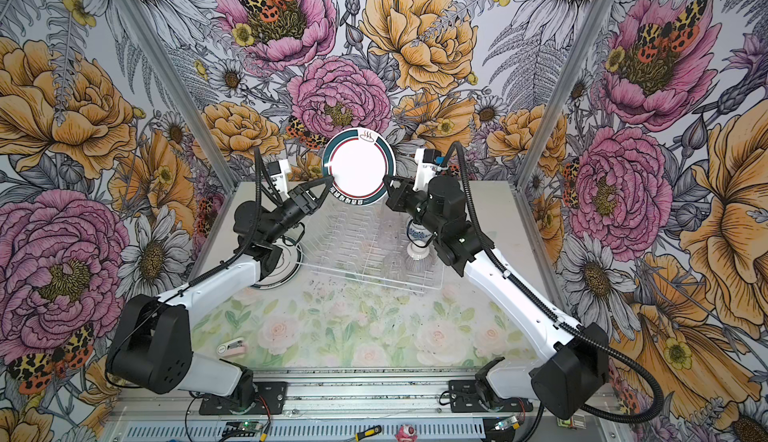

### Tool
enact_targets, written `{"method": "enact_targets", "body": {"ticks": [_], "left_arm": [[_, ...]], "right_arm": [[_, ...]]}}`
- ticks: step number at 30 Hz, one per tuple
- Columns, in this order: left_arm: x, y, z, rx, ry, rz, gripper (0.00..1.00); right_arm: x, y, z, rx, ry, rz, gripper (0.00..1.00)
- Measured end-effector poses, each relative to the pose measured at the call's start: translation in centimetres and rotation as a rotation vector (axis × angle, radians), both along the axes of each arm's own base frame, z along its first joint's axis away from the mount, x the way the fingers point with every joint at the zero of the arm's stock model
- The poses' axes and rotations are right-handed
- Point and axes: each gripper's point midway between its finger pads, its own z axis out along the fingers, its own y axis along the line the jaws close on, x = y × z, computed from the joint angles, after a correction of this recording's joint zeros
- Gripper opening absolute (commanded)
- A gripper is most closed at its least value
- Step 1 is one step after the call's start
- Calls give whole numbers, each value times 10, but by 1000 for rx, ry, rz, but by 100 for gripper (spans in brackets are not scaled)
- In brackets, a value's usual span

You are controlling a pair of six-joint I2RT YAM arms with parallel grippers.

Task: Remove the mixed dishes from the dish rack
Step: 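Move the left gripper to the plate rim while the right gripper holds it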

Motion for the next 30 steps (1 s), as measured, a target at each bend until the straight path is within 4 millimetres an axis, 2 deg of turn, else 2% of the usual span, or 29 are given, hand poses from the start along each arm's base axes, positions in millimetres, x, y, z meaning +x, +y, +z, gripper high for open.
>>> {"method": "enact_targets", "body": {"ticks": [4, 6, 10, 13, 19, 22, 27, 30], "left_arm": [[4, 2, -4, 2, 11, 10, 21], [6, 1, -7, 7, 19, 11, 13], [7, 1, -9, 10, 25, 12, 8], [9, 1, -12, 15, 37, 21, 0], [10, -2, -17, 26, 55, 23, 0], [10, -3, -19, 31, 60, 22, 0], [13, -3, -25, 54, 72, 33, 0], [14, -3, -29, 68, 83, 39, 0]], "right_arm": [[3, 5, -4, 9, 6, 17, 0], [3, 6, -4, 9, 7, 18, 0], [3, 6, -3, 10, 2, 23, 0], [3, 6, -3, -4, -10, 23, 0], [3, 6, -7, -12, -2, 22, 0], [3, 6, -8, -15, 2, 22, 9], [3, 6, -8, -13, -6, 21, 37], [3, 6, -7, -14, -10, 22, 43]]}}
